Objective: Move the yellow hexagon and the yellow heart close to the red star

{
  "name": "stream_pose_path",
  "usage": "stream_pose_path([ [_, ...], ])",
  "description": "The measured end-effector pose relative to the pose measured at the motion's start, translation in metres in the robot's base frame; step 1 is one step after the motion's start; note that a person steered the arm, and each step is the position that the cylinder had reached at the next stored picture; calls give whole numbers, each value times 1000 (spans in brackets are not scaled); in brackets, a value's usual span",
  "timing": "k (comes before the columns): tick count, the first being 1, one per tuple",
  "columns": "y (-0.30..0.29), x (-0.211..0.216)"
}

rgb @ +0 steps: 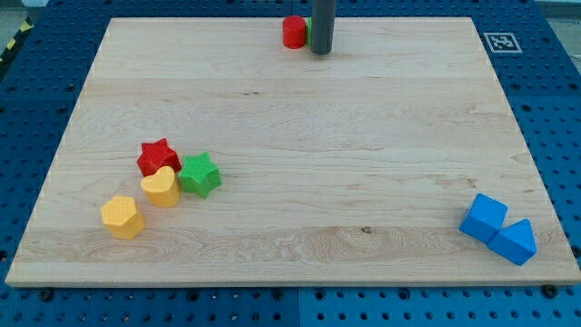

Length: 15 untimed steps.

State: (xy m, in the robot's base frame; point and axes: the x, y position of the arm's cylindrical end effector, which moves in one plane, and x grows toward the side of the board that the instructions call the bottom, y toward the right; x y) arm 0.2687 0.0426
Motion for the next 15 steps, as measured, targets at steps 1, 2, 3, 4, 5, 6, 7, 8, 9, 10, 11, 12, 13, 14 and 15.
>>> stream_pose_path([
  [1, 0, 34],
  [2, 0, 85],
  [3, 0, 159],
  [4, 1, 252],
  [5, -6, 326],
  [6, -23, 350],
  [7, -83, 350],
  [8, -206, 350],
  [9, -275, 349],
  [10, -275, 347],
  [11, -264, 328],
  [12, -252, 322],
  [13, -236, 313],
  [14, -224, 298],
  [15, -218, 288],
])
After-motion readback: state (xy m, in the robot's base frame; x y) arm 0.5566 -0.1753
